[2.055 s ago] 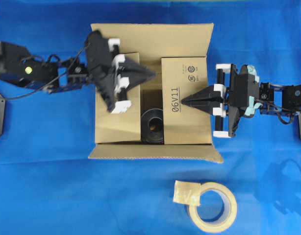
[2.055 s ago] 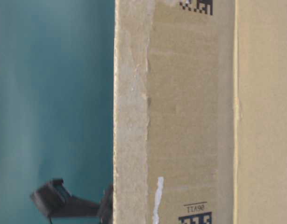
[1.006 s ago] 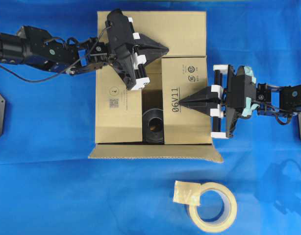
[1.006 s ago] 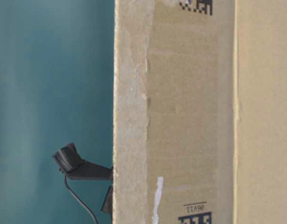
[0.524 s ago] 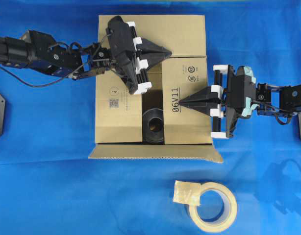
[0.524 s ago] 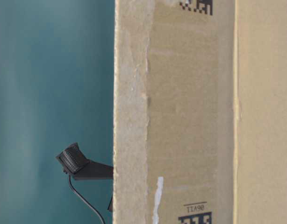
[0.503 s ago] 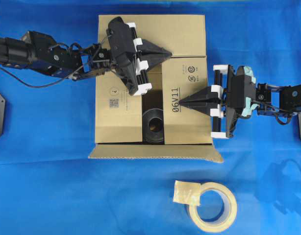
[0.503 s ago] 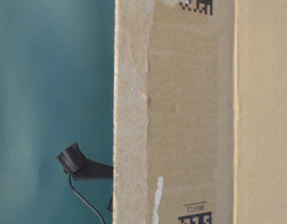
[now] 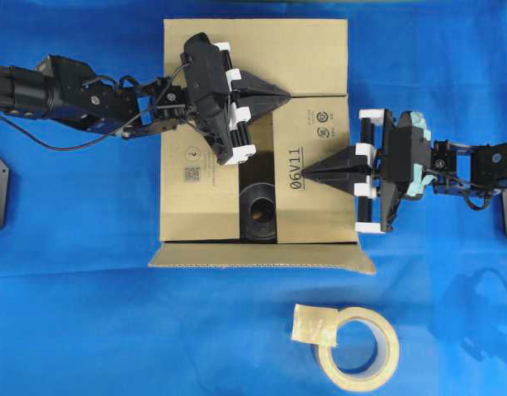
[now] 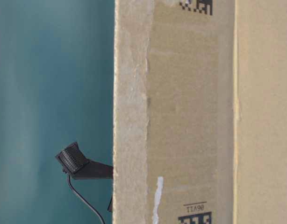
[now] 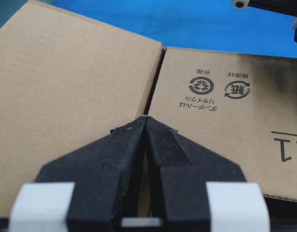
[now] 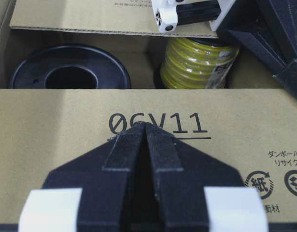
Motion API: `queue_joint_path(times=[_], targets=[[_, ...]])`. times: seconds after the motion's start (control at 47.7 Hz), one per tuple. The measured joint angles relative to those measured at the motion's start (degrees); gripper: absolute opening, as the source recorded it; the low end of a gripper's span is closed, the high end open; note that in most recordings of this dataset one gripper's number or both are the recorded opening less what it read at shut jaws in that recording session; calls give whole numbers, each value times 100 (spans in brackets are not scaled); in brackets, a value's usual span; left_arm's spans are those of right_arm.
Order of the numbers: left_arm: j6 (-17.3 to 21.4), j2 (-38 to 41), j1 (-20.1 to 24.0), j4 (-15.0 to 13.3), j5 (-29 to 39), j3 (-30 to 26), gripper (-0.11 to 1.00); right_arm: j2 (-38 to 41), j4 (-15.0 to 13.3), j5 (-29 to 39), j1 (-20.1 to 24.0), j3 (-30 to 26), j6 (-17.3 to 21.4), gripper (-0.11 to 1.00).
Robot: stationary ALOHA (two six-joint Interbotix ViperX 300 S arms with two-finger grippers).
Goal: Close the cardboard box.
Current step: 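Fold the far flap down with the left gripper, right holding its flap, then swing the right gripper down and fold the near flap up and over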
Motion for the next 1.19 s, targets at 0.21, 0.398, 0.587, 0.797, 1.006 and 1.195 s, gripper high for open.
queue_joint_path(times=[0.21,0.398,0.587,0.797,1.006,1.195], targets=[[0,0,53,0,18,0,0,-800,0,615,105,0,0,0],[0,0,70,9,26,0,0,-1916,0,1160,466,9,0,0],[0,-9,70,18,35,26,0,-2707,-141,1257,1301,167,-62,0],[9,0,79,26,18,35,0,-2610,-448,1195,2162,193,-123,0],[0,0,79,26,18,35,0,-1978,-457,1037,2145,176,-114,0],[-9,0,79,18,26,35,0,-1898,-466,1020,1740,123,-105,0]])
